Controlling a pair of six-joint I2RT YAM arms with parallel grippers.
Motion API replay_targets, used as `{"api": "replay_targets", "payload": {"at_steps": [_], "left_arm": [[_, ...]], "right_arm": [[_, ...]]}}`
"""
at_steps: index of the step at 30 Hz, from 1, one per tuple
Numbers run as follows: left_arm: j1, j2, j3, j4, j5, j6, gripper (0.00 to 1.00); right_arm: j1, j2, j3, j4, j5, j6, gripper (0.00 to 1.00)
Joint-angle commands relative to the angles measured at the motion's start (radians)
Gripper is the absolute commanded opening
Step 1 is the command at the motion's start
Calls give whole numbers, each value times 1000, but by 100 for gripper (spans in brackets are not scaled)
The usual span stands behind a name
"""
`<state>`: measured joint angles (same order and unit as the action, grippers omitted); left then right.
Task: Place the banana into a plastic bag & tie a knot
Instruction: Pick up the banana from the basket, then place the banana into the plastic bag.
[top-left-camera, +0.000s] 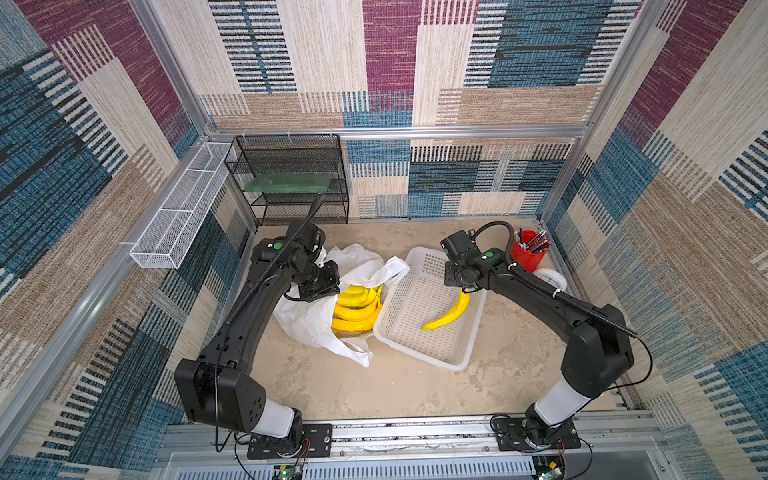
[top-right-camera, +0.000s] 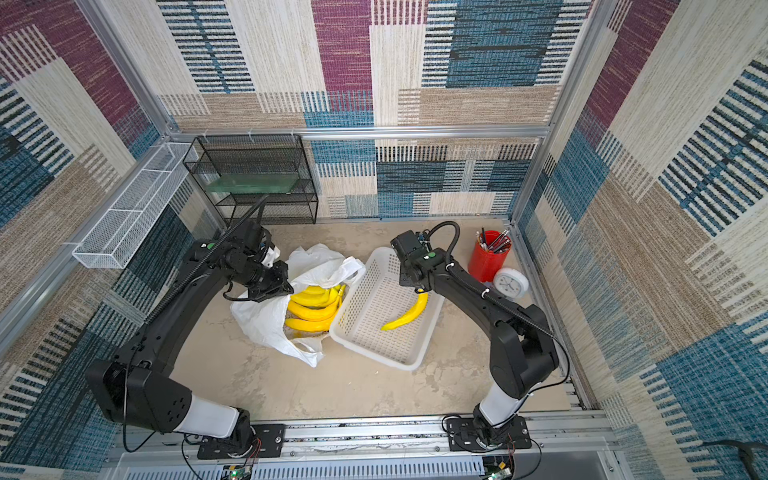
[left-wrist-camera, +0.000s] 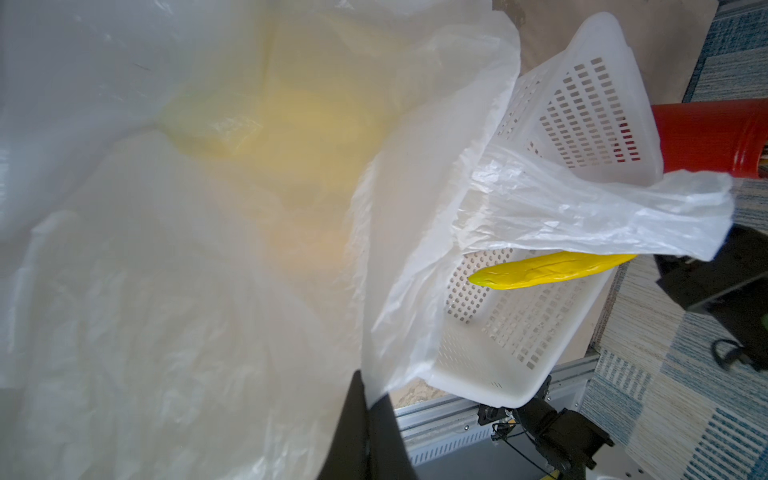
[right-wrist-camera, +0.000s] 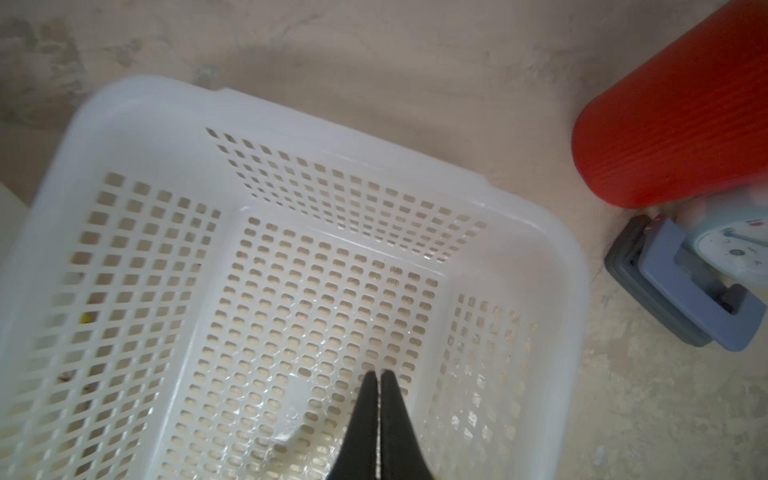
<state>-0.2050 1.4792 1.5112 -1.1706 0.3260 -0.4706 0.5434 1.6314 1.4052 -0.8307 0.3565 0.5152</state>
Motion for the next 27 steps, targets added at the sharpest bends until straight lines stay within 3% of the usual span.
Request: {"api": "replay_targets", "payload": {"at_steps": [1, 6, 11, 18, 27], "left_arm": [[1, -3, 10, -21, -12, 40, 0], [1, -10, 4, -29, -28, 50, 0], [1, -8, 15, -33, -22, 52, 0], [1, -5, 20, -48, -17, 58, 0], [0, 25, 45, -48, 7, -8, 0]], "right_arm": [[46, -53, 62, -101, 33, 49, 0], [151, -110, 146, -171, -24, 111, 0], [270, -118, 170, -74, -54, 161, 0], [313, 31, 313, 32, -111, 248, 0], [323, 170, 373, 209, -105, 500, 0]]}}
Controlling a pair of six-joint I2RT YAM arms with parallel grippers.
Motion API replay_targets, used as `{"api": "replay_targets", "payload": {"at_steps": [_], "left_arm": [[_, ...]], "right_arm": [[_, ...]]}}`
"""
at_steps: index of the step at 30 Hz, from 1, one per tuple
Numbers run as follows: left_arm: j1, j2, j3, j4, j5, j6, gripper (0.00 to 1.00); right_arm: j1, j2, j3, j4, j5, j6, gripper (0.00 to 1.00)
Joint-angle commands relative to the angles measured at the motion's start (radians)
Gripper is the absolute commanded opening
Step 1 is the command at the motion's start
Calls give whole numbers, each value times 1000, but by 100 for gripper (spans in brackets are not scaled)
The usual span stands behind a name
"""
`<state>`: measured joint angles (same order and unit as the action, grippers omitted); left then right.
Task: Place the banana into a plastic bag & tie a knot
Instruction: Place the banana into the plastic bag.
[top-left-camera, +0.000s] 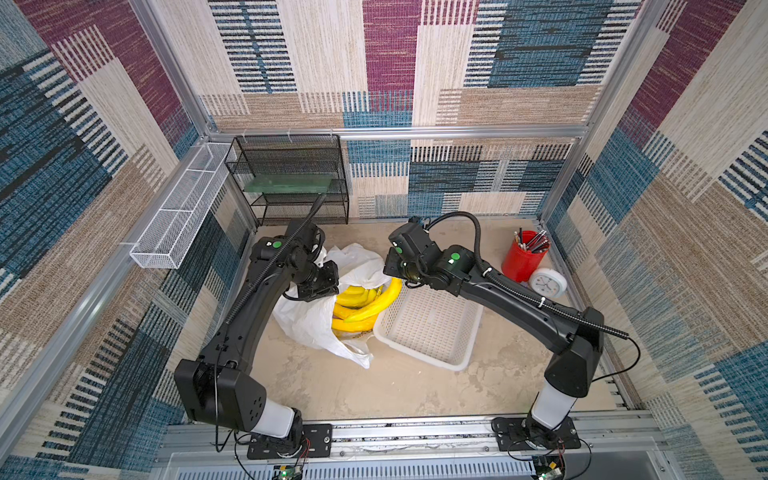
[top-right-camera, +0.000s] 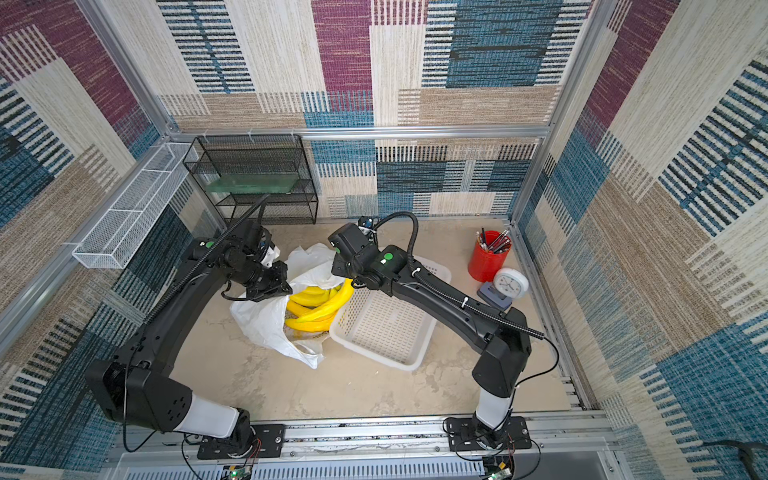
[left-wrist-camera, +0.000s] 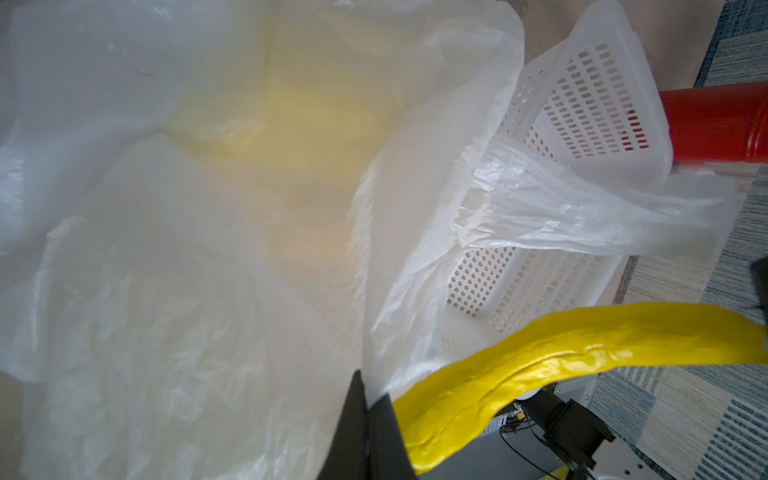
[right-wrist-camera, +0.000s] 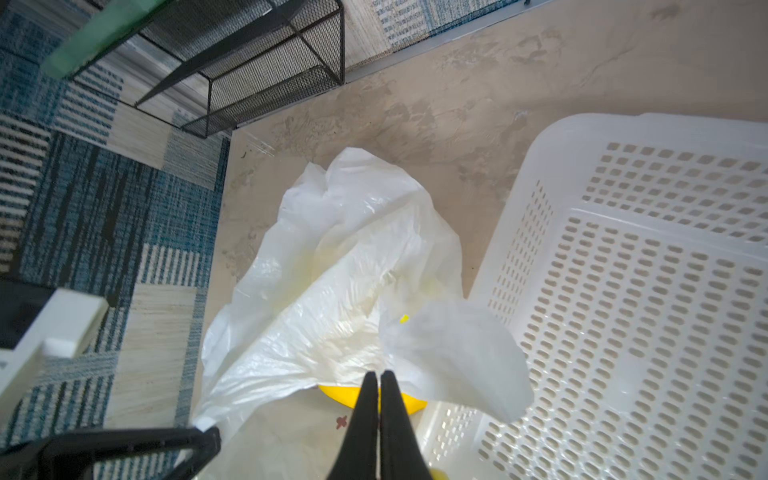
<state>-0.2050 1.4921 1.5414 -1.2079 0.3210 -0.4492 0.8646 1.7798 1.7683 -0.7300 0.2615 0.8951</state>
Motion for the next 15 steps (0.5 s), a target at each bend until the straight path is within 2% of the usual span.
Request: {"api": "replay_targets", "payload": {"at_steps": [1, 10, 15], "left_arm": [[0, 19, 25, -10, 15, -38, 0], [-1, 97, 143, -10, 31, -117, 0], [-1, 120, 164, -11, 25, -125, 0]], "right_arm": [[6, 40, 17, 124, -14, 142, 0], [48, 190, 68, 176, 8, 298, 0], [52, 232, 56, 261, -80, 328, 1]]}}
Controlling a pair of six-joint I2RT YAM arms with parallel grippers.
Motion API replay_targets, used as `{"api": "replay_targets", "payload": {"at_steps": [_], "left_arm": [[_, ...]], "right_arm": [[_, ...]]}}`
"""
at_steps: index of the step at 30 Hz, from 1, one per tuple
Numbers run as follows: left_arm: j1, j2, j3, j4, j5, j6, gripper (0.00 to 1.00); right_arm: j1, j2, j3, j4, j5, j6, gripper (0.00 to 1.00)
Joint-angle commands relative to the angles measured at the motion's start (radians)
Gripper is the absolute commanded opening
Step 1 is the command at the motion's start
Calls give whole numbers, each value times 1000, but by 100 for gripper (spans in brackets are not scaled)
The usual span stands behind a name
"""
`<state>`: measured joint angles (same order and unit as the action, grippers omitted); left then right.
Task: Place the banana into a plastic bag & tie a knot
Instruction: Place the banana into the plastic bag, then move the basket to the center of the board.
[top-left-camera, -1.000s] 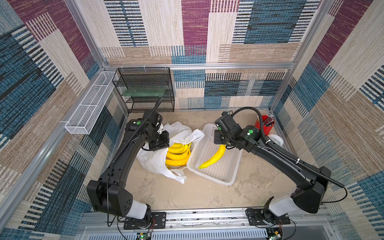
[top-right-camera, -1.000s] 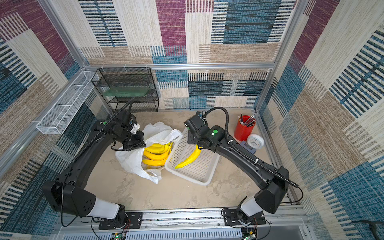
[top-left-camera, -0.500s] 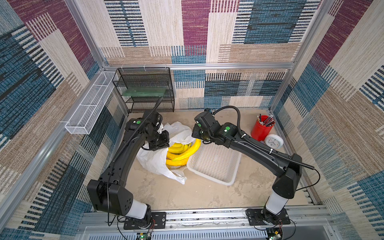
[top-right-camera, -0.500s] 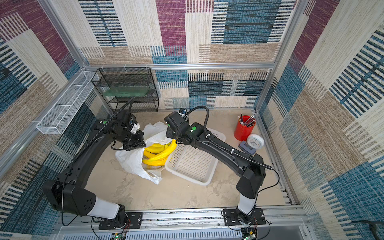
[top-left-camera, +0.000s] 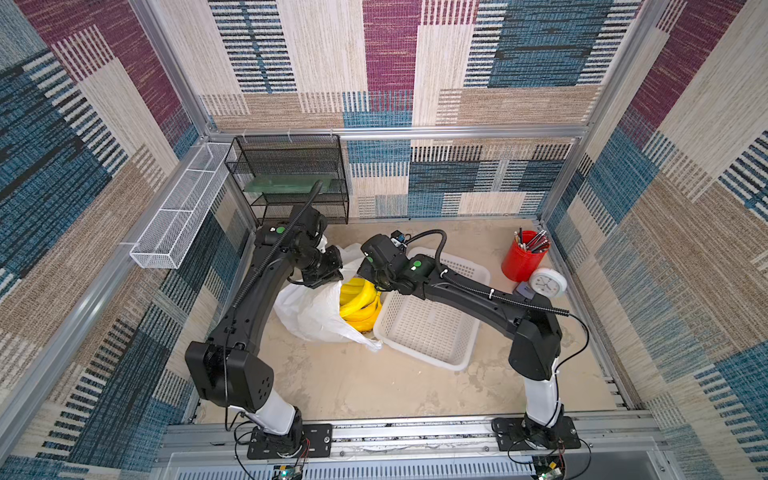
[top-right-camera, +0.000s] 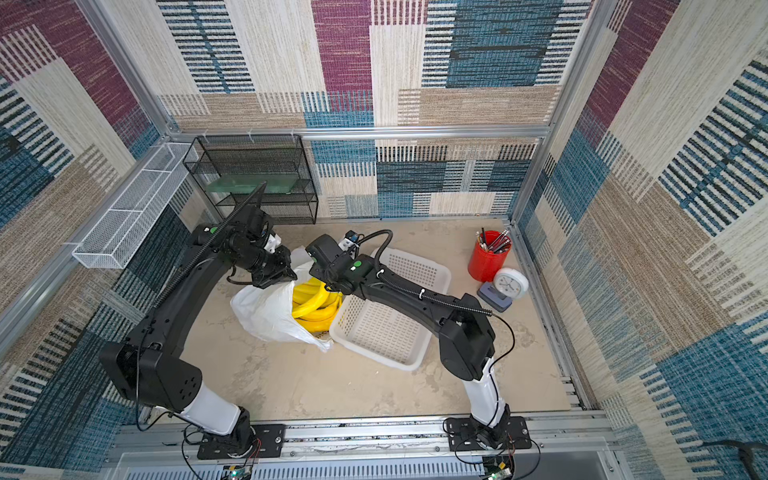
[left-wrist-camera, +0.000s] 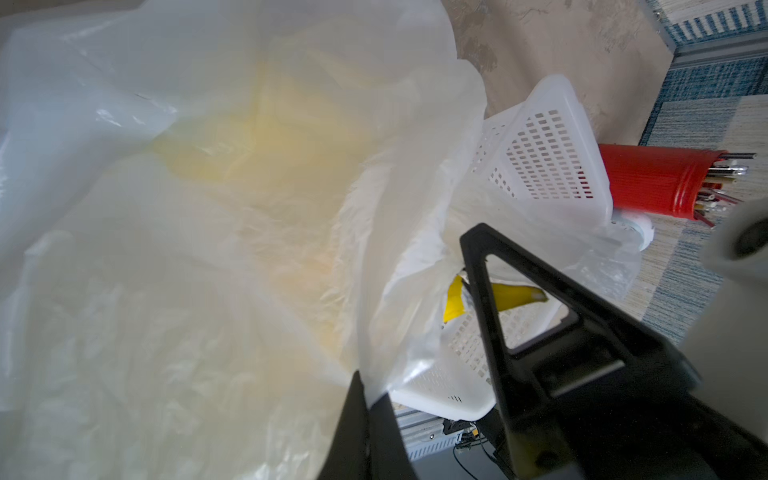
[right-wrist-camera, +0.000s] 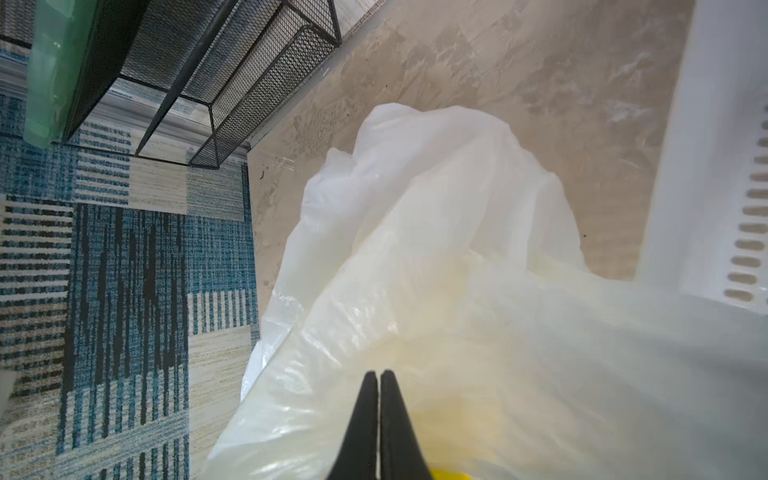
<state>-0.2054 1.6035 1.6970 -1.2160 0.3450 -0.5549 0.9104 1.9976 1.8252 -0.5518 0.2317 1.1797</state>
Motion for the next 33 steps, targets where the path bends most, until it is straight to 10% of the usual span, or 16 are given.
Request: {"api": "replay_targets", "payload": {"at_steps": [1, 7, 14, 24, 33], "left_arm": [[0, 12, 6, -3, -1, -17, 0], [0, 17, -13, -3, -30, -8, 0], [0, 15, -21, -3, -57, 7, 0], [0, 13, -25, -3, -78, 26, 0], [0, -6, -45, -7, -79, 39, 0]], "right_arm": [[6, 26, -3, 99, -89, 36, 5], [-19, 96, 0, 64, -327, -96, 54], [-35, -86, -11, -82, -229, -364, 93], [-50, -371, -107, -259, -75, -472, 96], [-294, -946, -838, -310, -110, -326, 81]]}}
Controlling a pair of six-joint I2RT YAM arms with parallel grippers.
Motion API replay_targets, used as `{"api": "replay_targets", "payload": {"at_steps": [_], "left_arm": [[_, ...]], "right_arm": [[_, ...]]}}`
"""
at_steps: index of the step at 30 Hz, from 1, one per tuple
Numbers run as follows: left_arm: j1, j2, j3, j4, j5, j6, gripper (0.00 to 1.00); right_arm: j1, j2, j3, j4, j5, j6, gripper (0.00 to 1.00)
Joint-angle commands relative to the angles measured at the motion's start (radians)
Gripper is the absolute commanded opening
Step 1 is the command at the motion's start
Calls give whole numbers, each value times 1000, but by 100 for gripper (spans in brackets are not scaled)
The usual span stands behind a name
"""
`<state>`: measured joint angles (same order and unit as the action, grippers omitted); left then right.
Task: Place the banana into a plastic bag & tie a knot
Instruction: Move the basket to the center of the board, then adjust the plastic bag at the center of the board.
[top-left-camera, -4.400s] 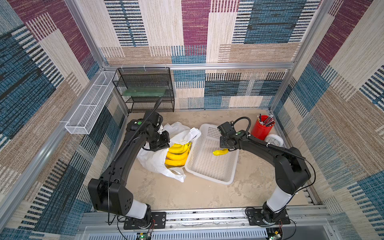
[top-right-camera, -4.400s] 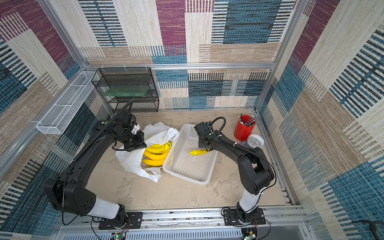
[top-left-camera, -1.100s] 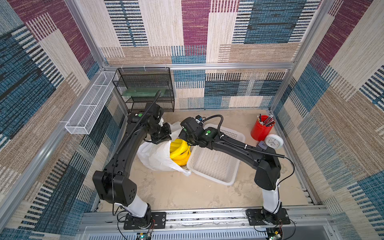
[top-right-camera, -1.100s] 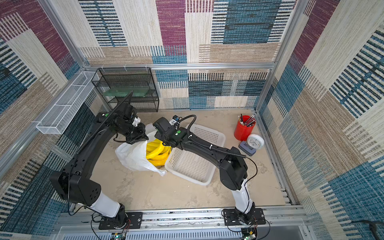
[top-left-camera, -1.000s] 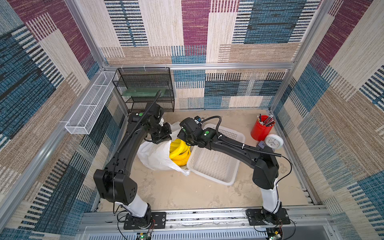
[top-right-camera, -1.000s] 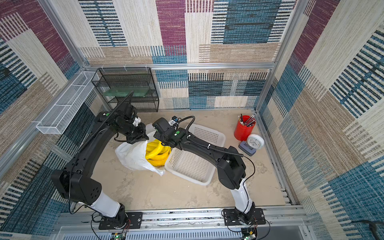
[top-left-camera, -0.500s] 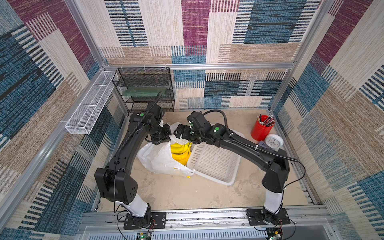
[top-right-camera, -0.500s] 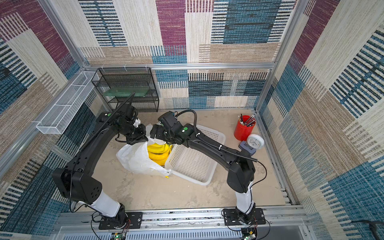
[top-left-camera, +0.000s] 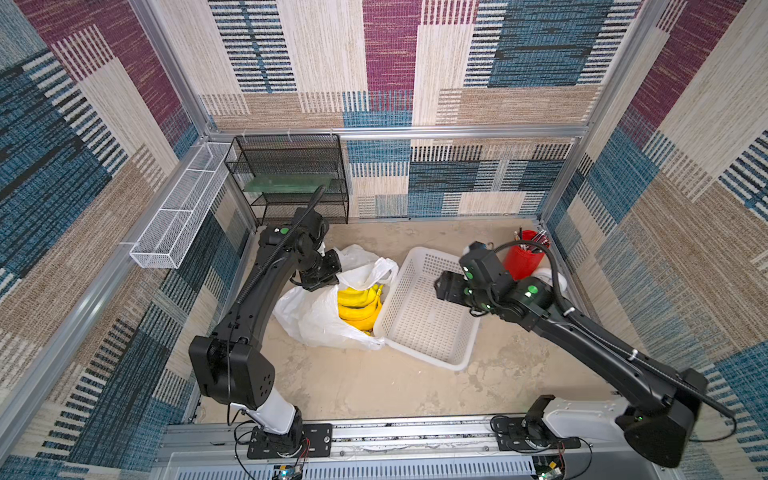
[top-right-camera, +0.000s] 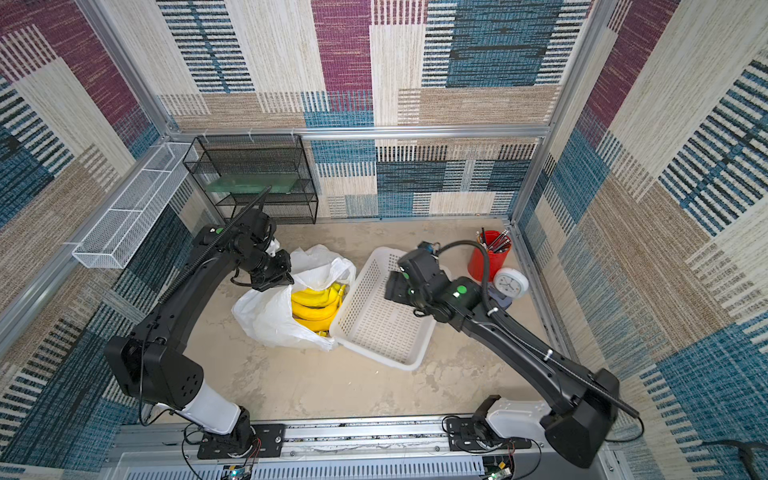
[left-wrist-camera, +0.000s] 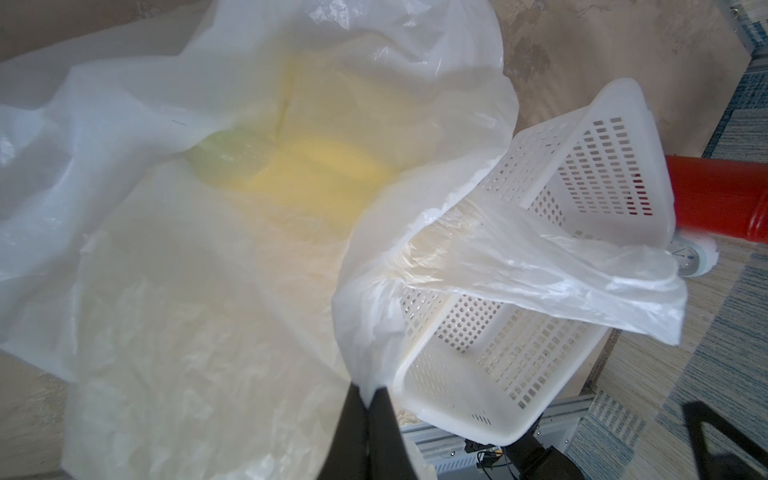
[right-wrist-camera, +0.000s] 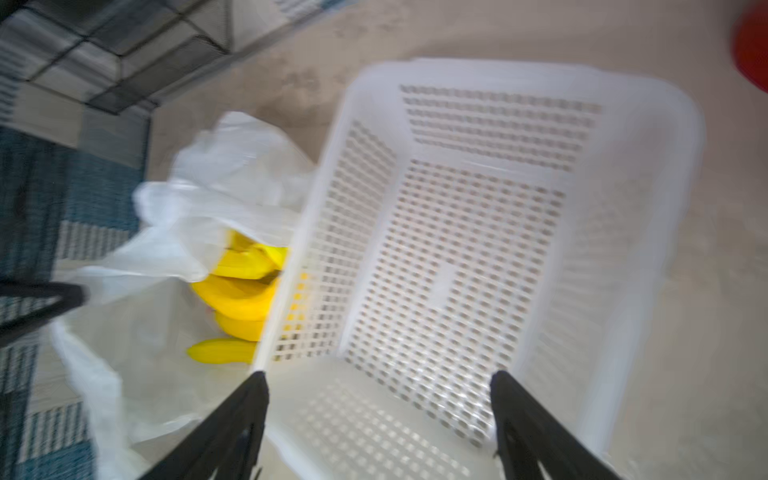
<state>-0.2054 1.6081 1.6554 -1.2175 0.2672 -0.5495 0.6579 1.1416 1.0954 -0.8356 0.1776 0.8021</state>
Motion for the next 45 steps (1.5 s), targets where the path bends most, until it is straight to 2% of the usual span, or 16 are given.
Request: {"api": "replay_targets", "payload": {"at_steps": [1, 8, 10, 13, 18, 20, 23, 25, 26, 29, 32, 36, 40, 43, 44, 45], "left_arm": [[0, -13, -3, -8, -3, 37, 0], [0, -25, -12, -16, 10, 48, 0], [-1, -28, -14, -19, 10, 49, 0], [0, -32, -13, -23, 9, 52, 0], [0, -43, -9, -36, -2, 62, 0], [0, -47, -16, -37, -5, 63, 0], [0, -54, -26, -40, -11, 63, 0], [0, -59, -31, -40, -13, 64, 0], [0, -61, -32, -39, -10, 63, 0], [0, -71, -32, -40, -8, 65, 0], [0, -83, -31, -39, -10, 66, 0], [0, -101, -32, -39, -8, 60, 0], [0, -124, -43, -39, -26, 53, 0], [0, -128, -64, -39, -25, 57, 0], [0, -128, -71, -39, -21, 59, 66], [0, -126, -75, -39, -17, 60, 68]], "right_arm": [[-65, -120, -160, -35, -82, 63, 80], [-89, -47, -267, 90, -142, 75, 77], [-105, 16, -267, 72, -147, 83, 67], [-138, 108, -254, 31, -123, 39, 42], [-214, 202, -149, 17, 97, -146, 8], [-265, 266, -88, 27, 169, -252, 1], [-330, 380, 23, 47, 264, -401, 0], [-361, 465, 96, 67, 300, -480, 3], [-372, 508, 134, 78, 314, -520, 10], [-386, 599, 236, 90, 372, -576, 47], [-385, 616, 323, 93, 362, -589, 66], [-322, 587, 412, 81, 361, -597, 75], [-188, 508, 457, 96, 341, -632, 82], [-60, 420, 416, 199, 127, -747, 88], [-19, 394, 395, 232, 7, -790, 89], [7, 375, 380, 261, -102, -830, 89]]}}
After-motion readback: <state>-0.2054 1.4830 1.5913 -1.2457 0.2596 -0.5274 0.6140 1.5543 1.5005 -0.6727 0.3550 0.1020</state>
